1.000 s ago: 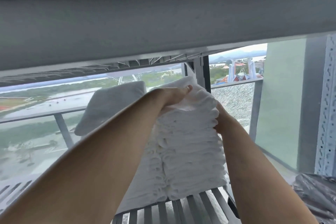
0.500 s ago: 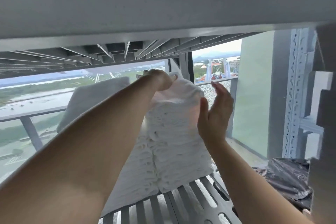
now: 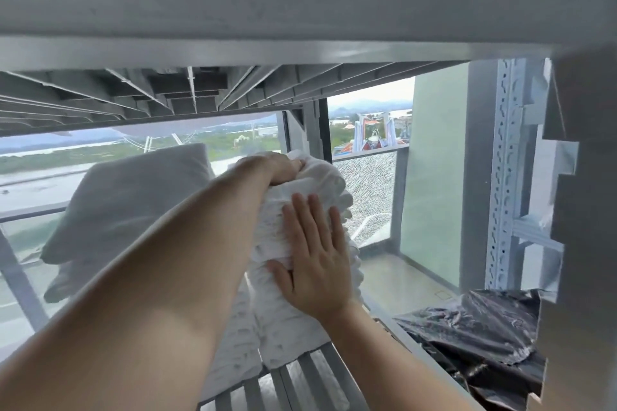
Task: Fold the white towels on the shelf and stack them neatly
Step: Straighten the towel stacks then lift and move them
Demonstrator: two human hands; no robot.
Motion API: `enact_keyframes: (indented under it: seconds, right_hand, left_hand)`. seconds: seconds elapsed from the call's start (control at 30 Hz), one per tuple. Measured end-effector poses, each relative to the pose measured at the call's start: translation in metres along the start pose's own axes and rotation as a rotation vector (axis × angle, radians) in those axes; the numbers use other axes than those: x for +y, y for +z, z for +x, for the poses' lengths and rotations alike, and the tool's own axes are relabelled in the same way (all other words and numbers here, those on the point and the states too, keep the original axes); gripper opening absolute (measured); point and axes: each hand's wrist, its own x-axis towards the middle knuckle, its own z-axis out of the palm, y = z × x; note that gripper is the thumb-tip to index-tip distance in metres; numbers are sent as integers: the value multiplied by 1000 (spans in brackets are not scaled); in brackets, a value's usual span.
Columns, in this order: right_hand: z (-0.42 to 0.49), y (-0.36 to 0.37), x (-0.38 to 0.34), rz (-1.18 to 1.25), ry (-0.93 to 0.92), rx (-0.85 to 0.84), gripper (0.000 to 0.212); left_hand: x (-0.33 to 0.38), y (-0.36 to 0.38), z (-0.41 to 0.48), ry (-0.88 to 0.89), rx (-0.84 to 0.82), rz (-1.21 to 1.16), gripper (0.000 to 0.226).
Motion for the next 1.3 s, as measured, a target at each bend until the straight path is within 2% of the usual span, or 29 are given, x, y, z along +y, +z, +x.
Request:
enact_keyframes:
  seconds: [0.2, 0.37, 0.43, 0.5, 0.6, 0.7, 0.8, 0.93, 1.03, 1.1, 1.2, 1.3]
  right_hand:
    - [-4, 2, 0, 10, 13, 10, 79]
    - [-6, -3, -4, 27, 5, 5, 77]
    - [-5, -8, -10, 62, 3, 7, 73]
    - [0, -15, -17, 99, 14, 30, 68]
    - [11, -28, -27, 159, 22, 76, 58]
    - [25, -39, -45, 226, -6, 79, 44]
    - [47, -48, -69, 257, -31, 42, 31]
    - [100, -51, -102, 305, 60, -58, 33]
    - [147, -44, -124, 292, 159, -239, 32]
    - [173, -32, -133, 337, 193, -397, 29]
    - [199, -14, -145, 381, 261, -630, 38]
    - [213, 7, -146, 307, 308, -816, 43]
  left_hand:
    - [7, 2, -3, -8, 2, 13, 76]
    - [4, 1, -13, -65, -91, -159, 71]
    - [1, -1, -20, -84, -117, -159, 70]
    - [1, -11, -26, -48, -70, -45, 67]
    - [-13, -34, -45, -21, 84, 123, 70]
    - [-49, -51, -70, 3, 266, 128, 65]
    - [-93, -57, -99, -59, 346, 6, 61]
    - [-149, -54, -139, -205, 569, -291, 42]
    - [-189, -45, -167, -384, 629, -450, 45]
    - [-207, -36, -184, -448, 604, -613, 45]
    - [-216, -24, -200, -434, 539, -882, 40]
    - [-207, -13, -198, -403, 387, -1158, 29]
